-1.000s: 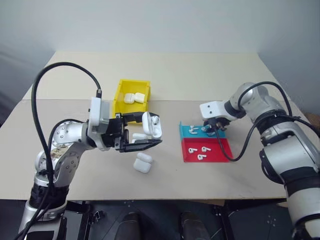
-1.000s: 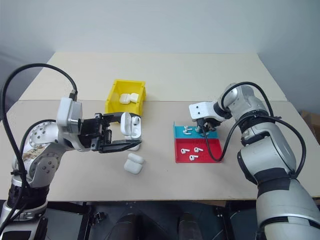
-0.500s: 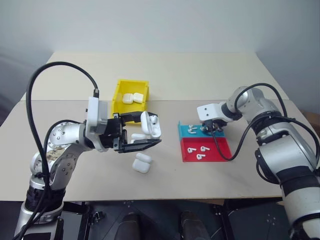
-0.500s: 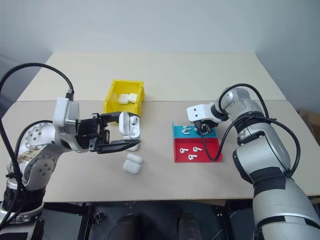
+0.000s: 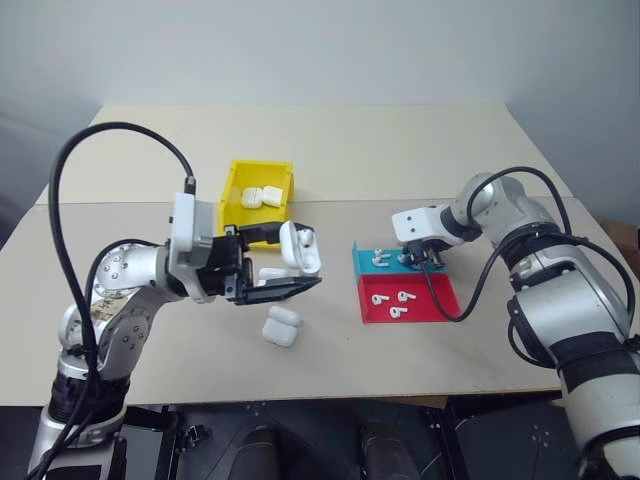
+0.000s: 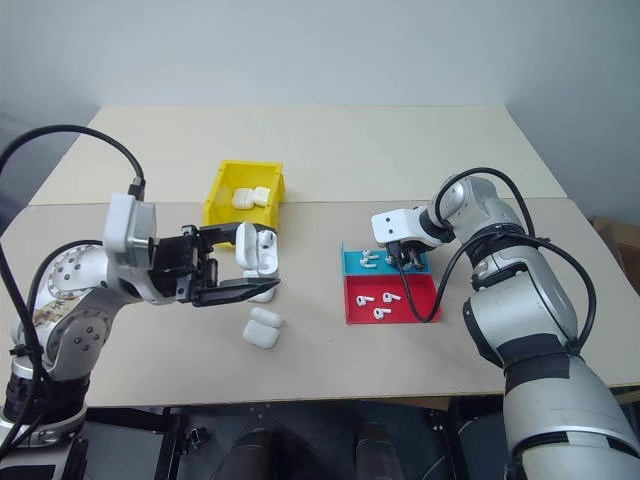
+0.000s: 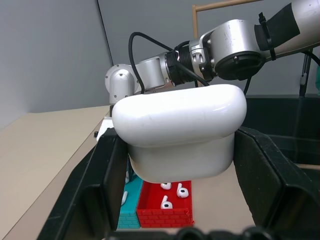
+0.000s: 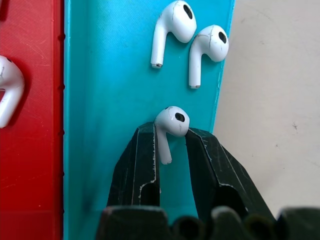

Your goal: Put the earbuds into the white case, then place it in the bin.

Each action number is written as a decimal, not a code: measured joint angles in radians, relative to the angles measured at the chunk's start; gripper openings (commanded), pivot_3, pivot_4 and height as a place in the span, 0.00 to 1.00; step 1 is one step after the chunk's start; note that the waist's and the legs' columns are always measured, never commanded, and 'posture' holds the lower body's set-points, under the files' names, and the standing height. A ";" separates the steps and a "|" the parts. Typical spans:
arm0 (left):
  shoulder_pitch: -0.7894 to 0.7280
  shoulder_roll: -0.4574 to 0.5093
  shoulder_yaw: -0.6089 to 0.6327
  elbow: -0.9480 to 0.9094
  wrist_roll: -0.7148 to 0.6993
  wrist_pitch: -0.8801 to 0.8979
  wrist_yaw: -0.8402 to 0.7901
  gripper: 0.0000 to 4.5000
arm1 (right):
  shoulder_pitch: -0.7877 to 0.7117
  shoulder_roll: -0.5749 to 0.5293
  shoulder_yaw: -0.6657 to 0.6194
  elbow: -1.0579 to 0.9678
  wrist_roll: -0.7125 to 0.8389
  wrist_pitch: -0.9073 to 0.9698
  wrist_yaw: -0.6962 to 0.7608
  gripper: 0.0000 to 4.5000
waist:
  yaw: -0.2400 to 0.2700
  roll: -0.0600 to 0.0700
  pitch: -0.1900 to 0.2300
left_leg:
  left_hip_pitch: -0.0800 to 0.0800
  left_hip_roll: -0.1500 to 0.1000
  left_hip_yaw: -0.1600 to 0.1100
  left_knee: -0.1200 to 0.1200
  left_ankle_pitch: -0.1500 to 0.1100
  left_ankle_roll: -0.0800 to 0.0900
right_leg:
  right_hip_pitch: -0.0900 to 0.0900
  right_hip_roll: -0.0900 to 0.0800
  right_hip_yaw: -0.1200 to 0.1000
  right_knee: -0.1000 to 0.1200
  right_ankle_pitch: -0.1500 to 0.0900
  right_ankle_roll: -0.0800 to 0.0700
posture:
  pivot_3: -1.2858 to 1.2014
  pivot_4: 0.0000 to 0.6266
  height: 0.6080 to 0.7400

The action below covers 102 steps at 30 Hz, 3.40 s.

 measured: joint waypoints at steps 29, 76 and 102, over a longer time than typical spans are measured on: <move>-0.313 -0.166 -0.120 0.366 0.073 -0.016 -0.108 0.63 | 0.586 0.123 -0.882 -1.684 1.210 1.434 -0.383 0.14 | 0.029 0.001 0.000 | -0.002 0.000 0.000 0.001 0.001 0.001 | -0.002 0.001 0.000 0.002 0.000 0.000 | 0.52 0.24 1.00; -0.381 -0.222 -0.127 0.498 0.144 -0.080 -0.174 0.63 | 0.759 -0.125 -0.700 -1.889 1.505 1.282 -0.712 0.81 | 0.030 0.000 0.000 | -0.004 0.000 -0.001 0.001 0.001 0.002 | -0.003 0.000 0.000 0.000 0.000 0.000 | 0.52 0.24 1.00; -0.496 -0.355 -0.212 0.771 0.302 -0.226 -0.232 0.63 | 0.024 -0.227 -0.075 -1.261 0.735 0.831 0.061 0.01 | 0.031 0.001 0.000 | -0.009 0.000 -0.001 0.001 0.001 0.003 | -0.007 0.000 -0.001 0.002 0.000 0.000 | 0.52 0.24 1.00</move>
